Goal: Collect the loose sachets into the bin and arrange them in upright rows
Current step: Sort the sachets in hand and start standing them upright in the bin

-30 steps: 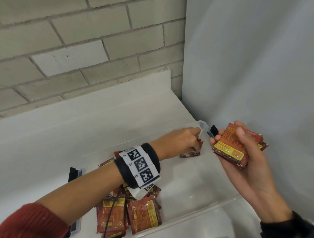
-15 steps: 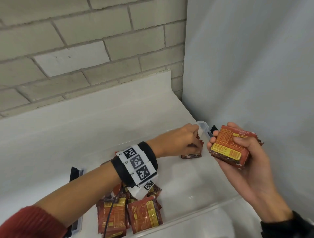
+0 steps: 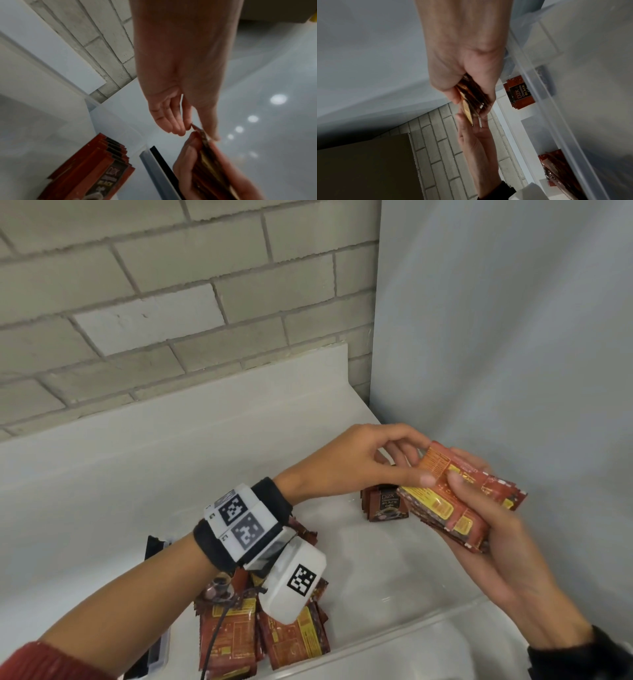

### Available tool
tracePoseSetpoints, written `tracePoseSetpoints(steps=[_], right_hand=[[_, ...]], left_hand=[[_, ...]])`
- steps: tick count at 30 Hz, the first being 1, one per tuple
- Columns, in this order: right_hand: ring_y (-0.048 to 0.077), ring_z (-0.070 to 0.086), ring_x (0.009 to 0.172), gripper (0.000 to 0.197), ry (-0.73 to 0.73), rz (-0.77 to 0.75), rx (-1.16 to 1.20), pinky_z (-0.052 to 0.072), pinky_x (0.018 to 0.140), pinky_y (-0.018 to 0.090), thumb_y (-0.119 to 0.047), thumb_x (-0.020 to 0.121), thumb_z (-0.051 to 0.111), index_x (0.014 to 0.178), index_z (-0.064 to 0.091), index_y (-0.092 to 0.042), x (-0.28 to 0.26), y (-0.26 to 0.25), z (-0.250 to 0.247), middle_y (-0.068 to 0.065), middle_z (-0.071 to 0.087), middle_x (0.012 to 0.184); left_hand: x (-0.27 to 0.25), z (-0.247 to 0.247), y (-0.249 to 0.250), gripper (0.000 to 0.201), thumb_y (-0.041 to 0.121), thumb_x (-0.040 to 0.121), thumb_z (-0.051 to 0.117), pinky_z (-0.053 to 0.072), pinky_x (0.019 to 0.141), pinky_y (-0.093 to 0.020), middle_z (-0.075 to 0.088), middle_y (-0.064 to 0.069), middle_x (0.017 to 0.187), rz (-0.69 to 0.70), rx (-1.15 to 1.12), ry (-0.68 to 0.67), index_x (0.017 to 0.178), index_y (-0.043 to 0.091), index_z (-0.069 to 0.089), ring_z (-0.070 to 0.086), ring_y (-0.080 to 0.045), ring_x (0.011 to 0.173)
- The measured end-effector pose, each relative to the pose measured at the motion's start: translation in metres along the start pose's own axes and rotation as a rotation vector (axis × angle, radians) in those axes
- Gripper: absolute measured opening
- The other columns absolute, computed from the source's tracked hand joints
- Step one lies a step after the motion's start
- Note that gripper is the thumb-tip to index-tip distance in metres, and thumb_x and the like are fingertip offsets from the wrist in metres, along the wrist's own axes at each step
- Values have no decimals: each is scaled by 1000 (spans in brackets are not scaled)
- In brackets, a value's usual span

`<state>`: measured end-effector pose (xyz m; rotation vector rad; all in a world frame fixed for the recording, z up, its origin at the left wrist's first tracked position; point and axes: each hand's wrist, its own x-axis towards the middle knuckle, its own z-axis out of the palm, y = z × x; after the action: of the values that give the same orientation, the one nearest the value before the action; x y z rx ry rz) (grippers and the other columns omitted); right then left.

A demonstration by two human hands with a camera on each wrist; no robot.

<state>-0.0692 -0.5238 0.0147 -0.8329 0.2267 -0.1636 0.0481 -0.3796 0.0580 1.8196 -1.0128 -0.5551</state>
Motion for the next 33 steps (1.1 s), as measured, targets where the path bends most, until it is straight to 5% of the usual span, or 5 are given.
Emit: tracePoseSetpoints(steps=[4,11,14,23,33], right_hand=[[29,57,121,57,-56,34,-17,49,96,44,-30,86,63,137,46,-9,0,1,1,13,60,131],[26,68,89,110,-87,74,4,57,76,42,-67,42,83,129,53,-6,-1,2,1,18,65,107],[26,69,84,92,-120,105,16,58,75,45,-63,41,87,114,62,-13,0,3,-3,15,67,101],[23,72,80,58,-120,156,15,58,62,33,-31,42,95,93,71,-20,-5,-4,1,10,71,99],[21,72,75,25,-18,99,-30,55,54,25,-7,72,56,91,61,-22,-4,-5,7,7,73,91]], left_hand=[[-1,-1,6,30,6,80,74,50,77,-40,65,-9,92,-3,-133,-1,106,10,61,59,-14,82],[-8,-10,14,22,-1,82,69,46,74,-24,65,5,85,40,-205,-23,100,13,66,53,-10,75],[-10,-10,14,22,-7,81,66,50,83,-34,62,-15,92,110,-247,-84,92,12,67,59,-23,88],[-10,-11,4,20,-7,87,58,54,87,-46,57,-12,109,130,-166,-62,98,7,68,57,-21,106],[-15,-11,9,38,-7,97,30,54,82,-35,65,-15,107,-54,-199,-48,110,4,64,63,-20,97]])
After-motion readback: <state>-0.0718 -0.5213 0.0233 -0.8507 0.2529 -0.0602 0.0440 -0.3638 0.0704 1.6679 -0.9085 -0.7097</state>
